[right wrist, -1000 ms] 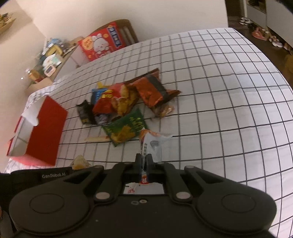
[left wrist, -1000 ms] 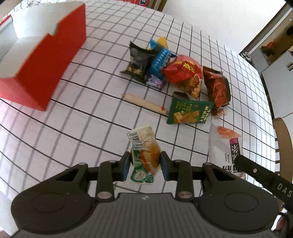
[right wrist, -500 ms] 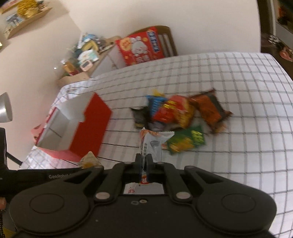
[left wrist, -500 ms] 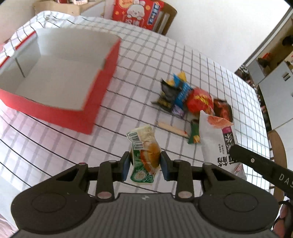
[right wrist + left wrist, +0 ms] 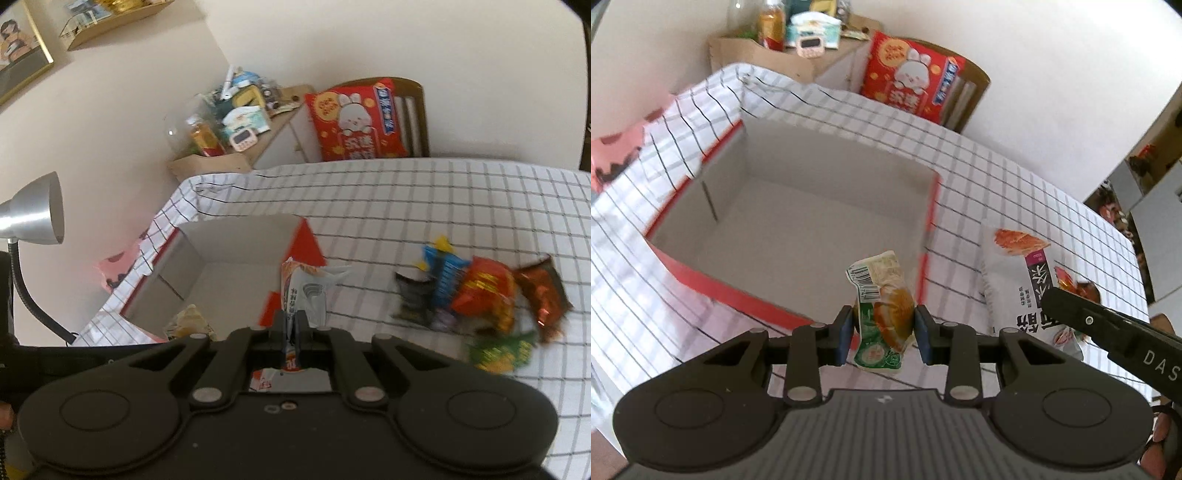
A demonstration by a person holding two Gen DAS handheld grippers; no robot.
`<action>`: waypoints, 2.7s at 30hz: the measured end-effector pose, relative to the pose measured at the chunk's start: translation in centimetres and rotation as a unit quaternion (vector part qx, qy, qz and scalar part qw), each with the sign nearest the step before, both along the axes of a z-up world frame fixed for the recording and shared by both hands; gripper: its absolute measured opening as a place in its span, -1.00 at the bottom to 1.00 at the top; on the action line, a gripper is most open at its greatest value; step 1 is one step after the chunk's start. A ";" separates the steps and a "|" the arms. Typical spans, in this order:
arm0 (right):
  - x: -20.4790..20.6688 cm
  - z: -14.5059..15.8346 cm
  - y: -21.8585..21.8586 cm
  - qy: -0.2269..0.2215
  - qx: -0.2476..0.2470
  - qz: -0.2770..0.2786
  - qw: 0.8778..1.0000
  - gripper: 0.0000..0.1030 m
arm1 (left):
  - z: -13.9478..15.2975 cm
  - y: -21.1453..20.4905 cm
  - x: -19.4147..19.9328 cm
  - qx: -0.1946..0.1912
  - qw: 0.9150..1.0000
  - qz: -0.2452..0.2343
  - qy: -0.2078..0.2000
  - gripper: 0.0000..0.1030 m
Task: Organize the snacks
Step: 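Carry the bun and white bar over the red box with both tools, then open both tools to drop the bun and white bar into the box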
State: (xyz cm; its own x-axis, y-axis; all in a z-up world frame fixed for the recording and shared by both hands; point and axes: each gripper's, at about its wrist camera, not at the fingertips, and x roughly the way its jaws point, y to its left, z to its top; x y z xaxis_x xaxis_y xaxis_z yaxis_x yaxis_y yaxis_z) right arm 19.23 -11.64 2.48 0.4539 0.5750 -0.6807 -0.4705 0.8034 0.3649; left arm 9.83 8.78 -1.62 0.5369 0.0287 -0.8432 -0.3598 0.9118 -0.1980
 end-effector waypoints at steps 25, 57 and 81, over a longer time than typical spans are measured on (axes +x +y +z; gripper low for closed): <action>3.6 -7.3 14.3 0.008 -0.071 0.044 0.997 -0.93 | -7.3 11.0 5.9 0.031 0.997 0.023 0.069 -0.34; 2.4 -6.4 12.5 0.015 -0.075 0.063 0.995 -0.44 | -6.8 8.2 4.0 0.051 0.998 -0.006 0.048 -0.20; -0.8 0.1 1.1 -0.052 -0.014 0.021 0.998 0.24 | 1.6 -2.3 -0.1 0.089 0.991 -0.069 -0.066 0.10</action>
